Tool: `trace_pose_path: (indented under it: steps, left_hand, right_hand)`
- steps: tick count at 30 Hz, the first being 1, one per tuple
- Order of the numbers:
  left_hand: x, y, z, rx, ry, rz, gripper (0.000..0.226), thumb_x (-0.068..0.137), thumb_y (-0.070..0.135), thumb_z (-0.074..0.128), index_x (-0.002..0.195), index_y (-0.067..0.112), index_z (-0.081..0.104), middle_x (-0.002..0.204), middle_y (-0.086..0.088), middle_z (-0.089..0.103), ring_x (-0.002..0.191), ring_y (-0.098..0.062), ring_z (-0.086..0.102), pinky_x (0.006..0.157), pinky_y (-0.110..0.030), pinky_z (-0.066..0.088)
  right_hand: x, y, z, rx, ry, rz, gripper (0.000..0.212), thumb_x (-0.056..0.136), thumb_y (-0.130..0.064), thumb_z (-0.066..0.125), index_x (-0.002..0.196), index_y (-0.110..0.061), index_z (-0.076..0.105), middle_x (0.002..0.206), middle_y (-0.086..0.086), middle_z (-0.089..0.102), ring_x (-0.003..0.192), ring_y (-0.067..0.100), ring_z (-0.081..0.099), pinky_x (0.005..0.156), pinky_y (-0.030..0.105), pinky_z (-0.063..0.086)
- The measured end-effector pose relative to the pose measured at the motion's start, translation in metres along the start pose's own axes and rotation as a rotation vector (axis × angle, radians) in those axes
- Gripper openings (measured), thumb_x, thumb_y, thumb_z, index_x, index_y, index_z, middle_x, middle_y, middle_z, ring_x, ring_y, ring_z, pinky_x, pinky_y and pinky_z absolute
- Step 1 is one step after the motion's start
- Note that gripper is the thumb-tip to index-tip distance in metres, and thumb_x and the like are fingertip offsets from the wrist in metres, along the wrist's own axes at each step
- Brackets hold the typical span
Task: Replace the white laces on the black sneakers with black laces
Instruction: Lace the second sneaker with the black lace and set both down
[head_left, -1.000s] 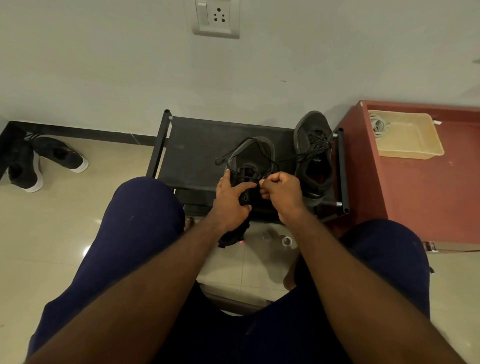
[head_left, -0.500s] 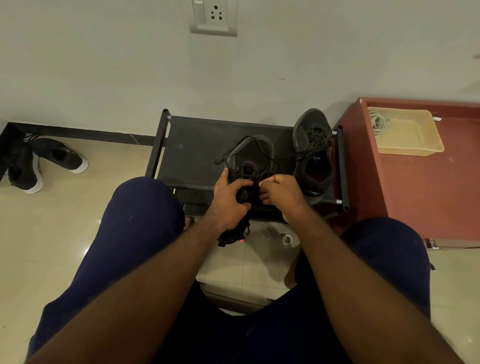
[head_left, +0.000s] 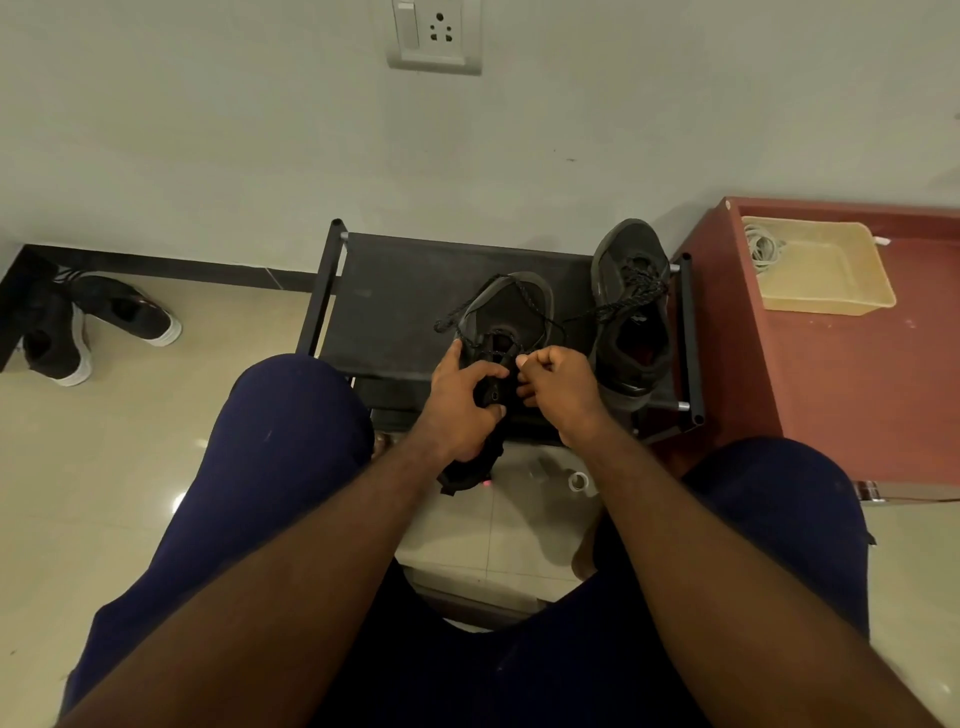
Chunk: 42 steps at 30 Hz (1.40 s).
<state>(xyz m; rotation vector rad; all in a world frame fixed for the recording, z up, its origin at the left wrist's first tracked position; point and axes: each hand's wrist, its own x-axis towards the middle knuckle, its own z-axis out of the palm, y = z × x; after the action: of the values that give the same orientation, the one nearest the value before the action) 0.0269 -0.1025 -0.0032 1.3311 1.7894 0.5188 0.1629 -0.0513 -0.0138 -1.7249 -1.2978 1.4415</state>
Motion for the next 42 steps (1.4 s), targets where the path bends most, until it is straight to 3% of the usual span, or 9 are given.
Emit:
trace_pose_path:
  steps: [6,10,18,22,26,36,39,41,42]
  left_hand:
    - [0.001,-0.003,0.002,0.016,0.003,0.015,0.028,0.087,0.01,0.07,0.109,0.027,0.071,0.164,-0.013,0.0,0.151,-0.031,0.008,0.121,-0.041,0.02]
    - [0.001,-0.003,0.002,0.044,0.004,0.023,0.028,0.088,0.011,0.068,0.112,0.026,0.071,0.164,-0.015,-0.001,0.151,-0.032,0.005,0.122,-0.041,0.018]
    - [0.003,-0.003,0.003,0.019,0.017,0.014,0.034,0.085,0.008,0.071,0.113,0.028,0.067,0.164,-0.012,0.001,0.151,-0.031,0.006,0.118,-0.035,0.017]
    - [0.003,-0.008,0.007,0.014,0.01,0.033,0.051,0.076,0.005,0.074,0.109,0.039,0.056,0.163,-0.006,0.003,0.147,-0.035,0.017,0.116,-0.048,0.031]
    - [0.005,-0.012,0.01,0.04,-0.024,0.048,0.065,0.077,0.005,0.071,0.125,0.044,0.052,0.162,-0.004,-0.003,0.146,-0.033,0.018,0.115,-0.049,0.034]
    - [0.01,-0.006,0.001,0.065,-0.068,0.024,0.061,0.084,0.01,0.07,0.135,0.04,0.054,0.163,-0.009,-0.008,0.146,-0.034,0.021,0.117,-0.045,0.031]
    - [0.015,-0.005,-0.002,0.062,-0.098,0.004,0.062,0.082,0.012,0.071,0.135,0.04,0.054,0.163,-0.012,-0.005,0.144,-0.036,0.026,0.116,-0.046,0.033]
    - [0.017,-0.003,-0.005,0.074,-0.117,-0.008,0.062,0.084,0.014,0.071,0.138,0.039,0.052,0.162,-0.012,-0.004,0.142,-0.037,0.03,0.116,-0.044,0.033]
    - [0.018,-0.002,-0.006,0.079,-0.125,-0.017,0.062,0.085,0.014,0.07,0.139,0.038,0.051,0.162,-0.012,-0.003,0.142,-0.037,0.031,0.116,-0.042,0.034]
  right_hand:
    - [0.0,0.008,0.007,-0.096,0.072,0.015,0.02,0.086,-0.028,0.076,0.08,-0.012,0.067,0.072,0.008,0.072,0.071,0.026,0.072,0.072,0.048,0.061]
    - [0.003,0.007,0.009,-0.152,0.059,0.041,0.022,0.089,-0.026,0.073,0.075,-0.009,0.069,0.069,0.008,0.072,0.069,0.028,0.072,0.07,0.054,0.06]
    - [0.001,-0.002,-0.009,-0.326,-0.135,-0.015,0.029,0.098,-0.016,0.06,0.07,-0.01,0.063,0.074,0.022,0.069,0.064,0.03,0.068,0.068,0.049,0.059]
    - [-0.005,-0.003,-0.014,-0.333,-0.201,0.011,0.025,0.1,-0.016,0.057,0.075,-0.011,0.06,0.074,0.013,0.065,0.062,0.021,0.064,0.059,0.037,0.055]
    - [-0.009,-0.001,-0.015,-0.344,-0.213,0.031,0.022,0.101,-0.018,0.055,0.084,-0.007,0.064,0.077,0.014,0.067,0.065,0.022,0.066,0.065,0.041,0.059]
    - [-0.031,-0.013,-0.029,-0.403,-0.383,0.116,0.018,0.096,-0.016,0.054,0.084,-0.005,0.062,0.078,0.015,0.067,0.062,0.019,0.065,0.058,0.032,0.054]
    - [-0.029,-0.022,-0.038,-0.435,-0.184,-0.06,0.021,0.092,-0.014,0.052,0.087,0.001,0.064,0.08,0.012,0.06,0.073,0.022,0.06,0.068,0.038,0.049]
    - [-0.031,-0.031,-0.039,-0.312,-0.153,-0.084,0.025,0.091,-0.007,0.049,0.095,-0.013,0.073,0.097,-0.002,0.065,0.105,0.021,0.062,0.079,0.028,0.047]
    - [-0.033,-0.035,-0.039,-0.114,-0.181,-0.072,0.033,0.09,-0.003,0.047,0.086,-0.022,0.073,0.1,-0.006,0.068,0.114,0.021,0.062,0.085,0.021,0.046]
